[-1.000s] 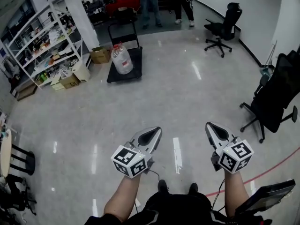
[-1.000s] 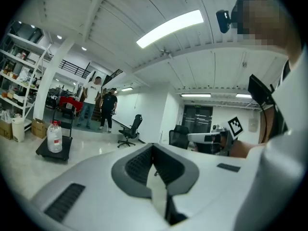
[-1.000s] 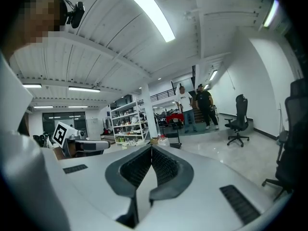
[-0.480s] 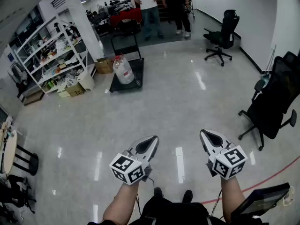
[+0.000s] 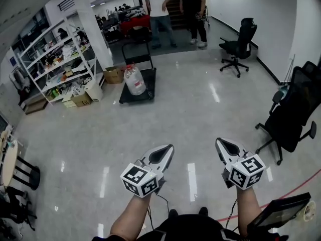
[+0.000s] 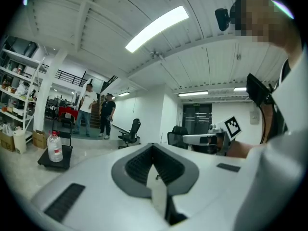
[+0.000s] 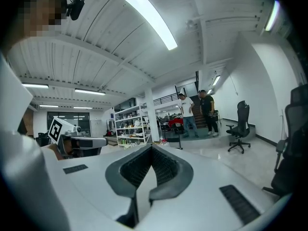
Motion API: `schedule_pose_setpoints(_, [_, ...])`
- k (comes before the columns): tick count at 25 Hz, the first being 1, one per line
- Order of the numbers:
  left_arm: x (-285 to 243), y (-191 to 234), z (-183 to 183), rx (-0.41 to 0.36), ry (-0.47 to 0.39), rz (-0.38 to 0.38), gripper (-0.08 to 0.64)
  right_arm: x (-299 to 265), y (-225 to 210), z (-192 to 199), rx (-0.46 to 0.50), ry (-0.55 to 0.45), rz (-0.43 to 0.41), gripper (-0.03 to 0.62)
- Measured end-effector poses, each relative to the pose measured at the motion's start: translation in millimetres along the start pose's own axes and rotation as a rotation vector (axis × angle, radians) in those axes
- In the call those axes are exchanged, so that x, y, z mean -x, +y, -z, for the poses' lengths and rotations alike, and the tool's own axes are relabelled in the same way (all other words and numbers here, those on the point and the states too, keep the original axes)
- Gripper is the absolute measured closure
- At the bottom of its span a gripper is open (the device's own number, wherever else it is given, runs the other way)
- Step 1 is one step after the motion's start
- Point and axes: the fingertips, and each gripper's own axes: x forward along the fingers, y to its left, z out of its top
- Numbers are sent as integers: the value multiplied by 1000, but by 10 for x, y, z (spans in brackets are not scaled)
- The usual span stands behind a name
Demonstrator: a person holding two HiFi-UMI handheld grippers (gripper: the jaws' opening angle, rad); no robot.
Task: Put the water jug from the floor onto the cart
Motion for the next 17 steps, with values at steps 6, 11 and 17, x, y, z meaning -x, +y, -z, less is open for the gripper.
schedule_pose_setpoints(6, [91, 60, -55, -2, -22, -11, 558, -106, 185, -33, 36, 11, -34, 589])
schedule_pose_setpoints(11, [45, 16, -86, 3, -26, 1, 558, -74, 187, -62, 51, 21, -32, 589])
schedule_pose_setpoints(17, [-1, -67, -108, 7, -50, -11, 558, -29, 116, -72, 70, 34, -44, 589])
